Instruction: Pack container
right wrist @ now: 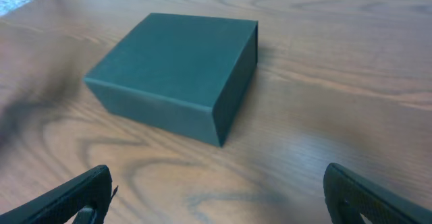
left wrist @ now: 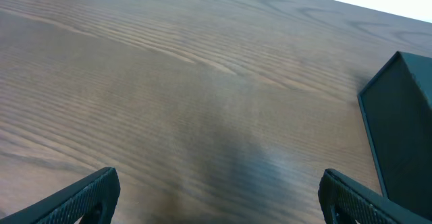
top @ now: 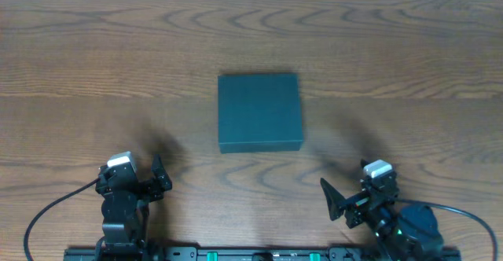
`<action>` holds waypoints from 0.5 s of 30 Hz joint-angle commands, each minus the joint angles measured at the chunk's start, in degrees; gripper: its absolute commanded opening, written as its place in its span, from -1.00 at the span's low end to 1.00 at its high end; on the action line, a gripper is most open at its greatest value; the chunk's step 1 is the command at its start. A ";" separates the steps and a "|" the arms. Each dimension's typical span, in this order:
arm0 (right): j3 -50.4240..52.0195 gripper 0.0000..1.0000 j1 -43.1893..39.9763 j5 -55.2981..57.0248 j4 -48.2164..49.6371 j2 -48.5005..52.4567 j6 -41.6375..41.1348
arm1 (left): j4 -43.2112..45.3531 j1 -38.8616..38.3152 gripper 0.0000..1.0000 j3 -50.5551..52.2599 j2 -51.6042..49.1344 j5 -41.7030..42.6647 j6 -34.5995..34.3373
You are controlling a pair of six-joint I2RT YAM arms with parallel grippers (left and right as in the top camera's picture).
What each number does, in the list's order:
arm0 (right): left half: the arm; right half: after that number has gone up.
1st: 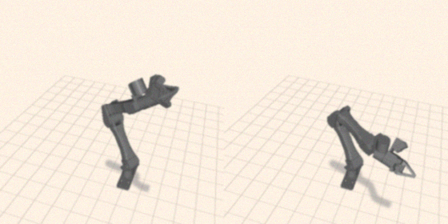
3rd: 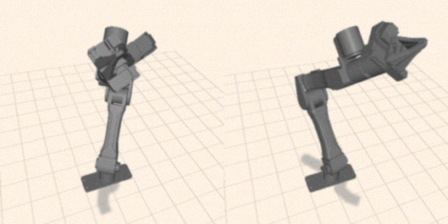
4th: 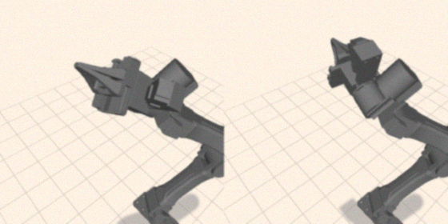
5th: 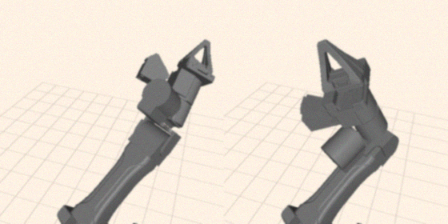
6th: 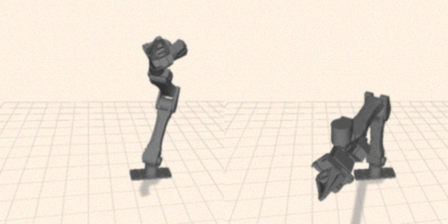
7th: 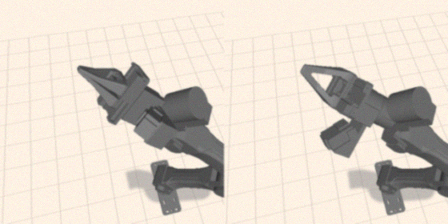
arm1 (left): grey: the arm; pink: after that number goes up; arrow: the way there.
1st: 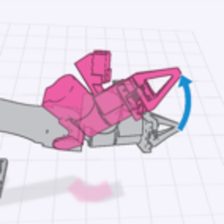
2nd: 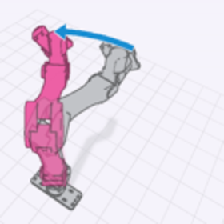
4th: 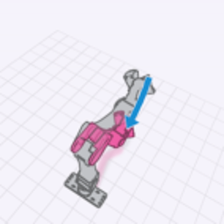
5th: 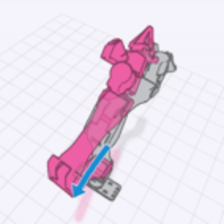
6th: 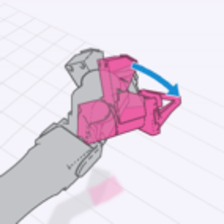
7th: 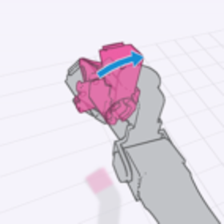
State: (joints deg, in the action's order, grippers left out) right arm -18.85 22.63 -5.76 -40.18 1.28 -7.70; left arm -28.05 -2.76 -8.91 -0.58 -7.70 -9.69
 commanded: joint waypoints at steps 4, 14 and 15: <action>6.49 0.98 -0.59 0.33 3.50 -0.96 1.97 | 0.07 0.22 0.91 1.09 0.33 -0.33 -0.61; 9.90 0.99 -0.59 -0.02 3.10 -0.96 2.01 | 0.07 0.22 0.90 1.09 0.33 -0.33 -0.61; 9.90 0.99 -0.59 -0.04 3.10 -0.96 2.03 | 0.07 0.22 0.90 1.09 0.33 -0.33 -0.61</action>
State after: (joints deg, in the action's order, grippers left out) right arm -9.19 22.44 -5.85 -37.17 0.78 -6.70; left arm -28.05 -2.76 -8.91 -0.58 -7.73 -9.67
